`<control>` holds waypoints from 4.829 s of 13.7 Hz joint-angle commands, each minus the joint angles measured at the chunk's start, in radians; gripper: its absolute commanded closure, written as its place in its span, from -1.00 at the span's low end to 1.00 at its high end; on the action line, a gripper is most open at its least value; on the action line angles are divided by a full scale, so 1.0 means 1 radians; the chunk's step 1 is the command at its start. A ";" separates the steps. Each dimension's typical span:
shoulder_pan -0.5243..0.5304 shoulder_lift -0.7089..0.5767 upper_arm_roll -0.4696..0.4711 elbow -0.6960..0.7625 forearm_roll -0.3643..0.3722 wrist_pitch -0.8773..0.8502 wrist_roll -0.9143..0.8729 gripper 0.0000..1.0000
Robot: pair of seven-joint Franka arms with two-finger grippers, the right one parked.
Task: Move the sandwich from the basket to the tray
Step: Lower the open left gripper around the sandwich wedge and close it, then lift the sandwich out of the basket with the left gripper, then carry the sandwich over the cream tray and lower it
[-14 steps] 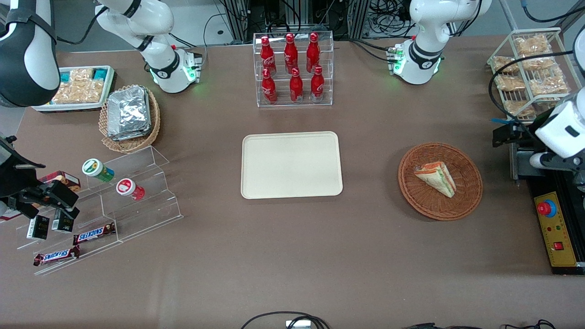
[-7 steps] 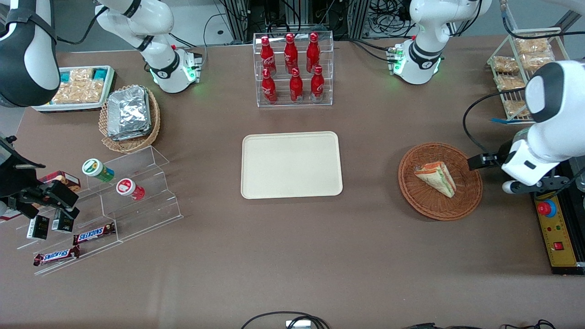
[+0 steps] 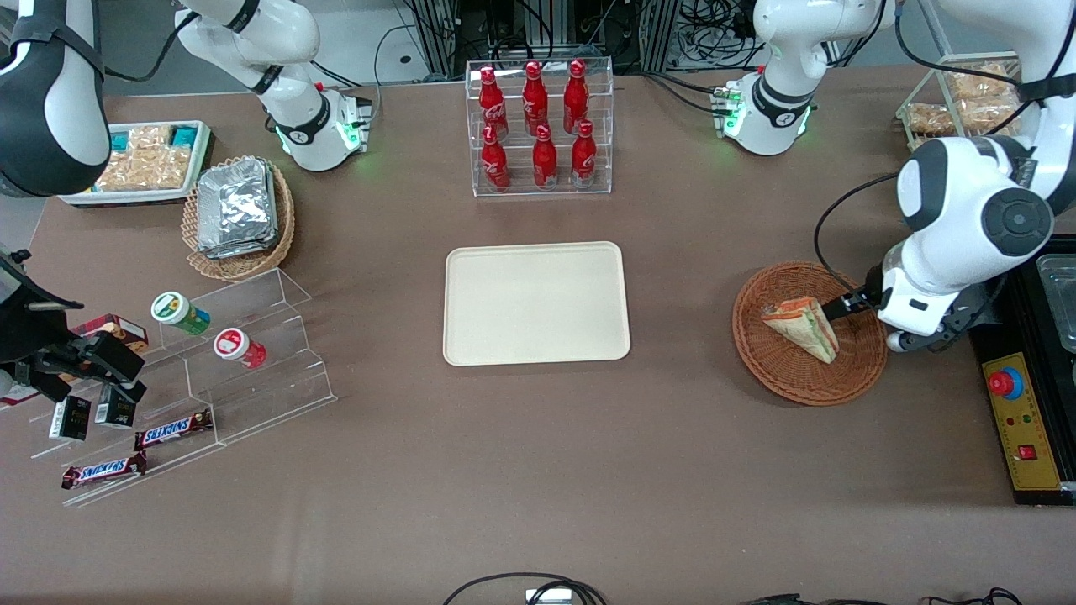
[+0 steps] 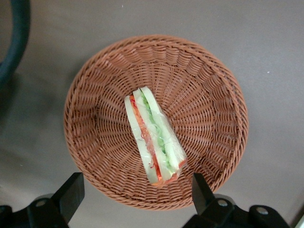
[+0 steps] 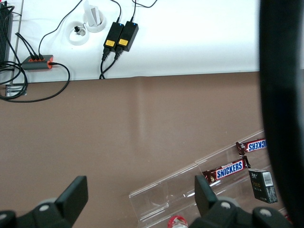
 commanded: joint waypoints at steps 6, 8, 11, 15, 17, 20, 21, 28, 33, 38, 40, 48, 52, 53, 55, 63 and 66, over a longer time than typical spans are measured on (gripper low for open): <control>-0.022 -0.027 0.003 -0.198 -0.008 0.243 -0.137 -1.00; -0.022 -0.011 0.003 -0.212 -0.008 0.286 -0.170 -1.00; -0.022 0.018 0.003 -0.237 -0.007 0.358 -0.227 -1.00; -0.021 0.055 0.003 -0.246 -0.008 0.413 -0.264 -1.00; -0.021 0.087 0.003 -0.244 -0.007 0.438 -0.289 -1.00; -0.019 0.105 0.004 -0.243 -0.007 0.461 -0.310 0.25; -0.018 0.111 0.004 -0.240 -0.007 0.461 -0.312 0.99; -0.018 0.069 0.003 -0.150 -0.001 0.321 -0.295 1.00; -0.022 0.067 -0.029 0.215 0.001 -0.187 -0.151 1.00; -0.022 0.067 -0.176 0.351 0.003 -0.277 -0.128 1.00; -0.024 0.076 -0.273 0.359 0.018 -0.269 -0.111 1.00; -0.188 0.167 -0.413 0.346 0.147 -0.213 -0.132 1.00; -0.309 0.233 -0.413 0.343 0.176 -0.193 -0.152 1.00; -0.336 0.257 -0.413 0.343 0.187 -0.165 -0.199 1.00; -0.390 0.327 -0.413 0.343 0.269 -0.108 -0.307 1.00; -0.479 0.496 -0.410 0.339 0.363 -0.034 -0.422 0.97; -0.490 0.529 -0.410 0.339 0.394 -0.031 -0.479 0.89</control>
